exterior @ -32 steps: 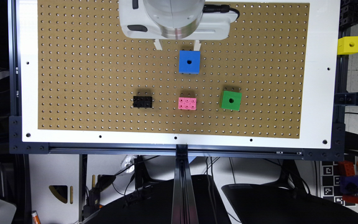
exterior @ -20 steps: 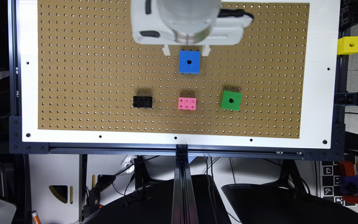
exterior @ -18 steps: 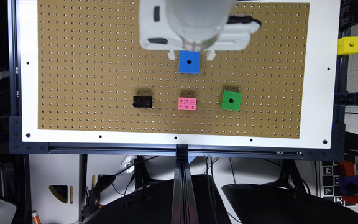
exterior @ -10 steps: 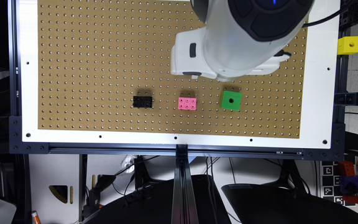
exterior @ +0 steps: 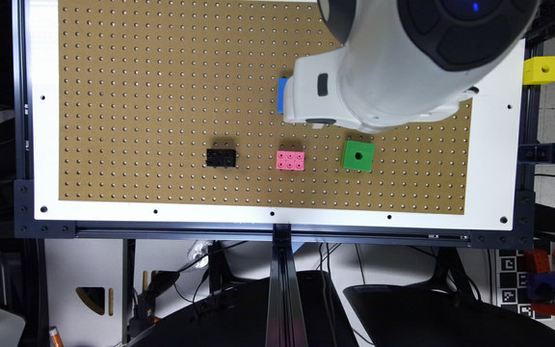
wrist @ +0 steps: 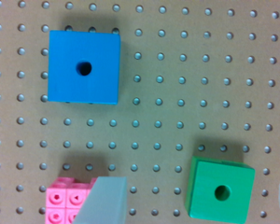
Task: Pick up green block.
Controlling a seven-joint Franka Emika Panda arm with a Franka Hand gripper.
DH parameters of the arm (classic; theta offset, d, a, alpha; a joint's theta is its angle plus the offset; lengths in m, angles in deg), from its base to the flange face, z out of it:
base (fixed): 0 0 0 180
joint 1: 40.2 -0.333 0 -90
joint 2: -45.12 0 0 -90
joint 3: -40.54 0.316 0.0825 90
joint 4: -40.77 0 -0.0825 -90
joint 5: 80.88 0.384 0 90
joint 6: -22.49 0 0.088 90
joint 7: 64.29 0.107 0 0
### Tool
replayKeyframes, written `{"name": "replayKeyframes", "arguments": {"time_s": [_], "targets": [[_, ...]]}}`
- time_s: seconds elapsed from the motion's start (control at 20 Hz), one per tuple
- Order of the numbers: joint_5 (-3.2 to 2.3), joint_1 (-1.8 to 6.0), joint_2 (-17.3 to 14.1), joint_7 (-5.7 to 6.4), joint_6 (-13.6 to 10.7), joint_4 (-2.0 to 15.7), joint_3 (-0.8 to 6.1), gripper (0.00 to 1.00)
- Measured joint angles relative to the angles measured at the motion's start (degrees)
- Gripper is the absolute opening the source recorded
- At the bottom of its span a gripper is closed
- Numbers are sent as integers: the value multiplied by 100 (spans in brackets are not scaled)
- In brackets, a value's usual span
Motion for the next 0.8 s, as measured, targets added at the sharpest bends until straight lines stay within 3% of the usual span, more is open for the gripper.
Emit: {"name": "replayKeyframes", "arguments": {"time_s": [0.15, 0.3, 0.4, 0.8], "targets": [[-20, -59, -253, 191, -1, 302, 131, 100], [-40, -152, -541, 314, -21, 633, 165, 100], [-41, -172, -652, 322, -26, 758, 168, 100], [-41, -191, -730, 329, -25, 800, 170, 100]]}}
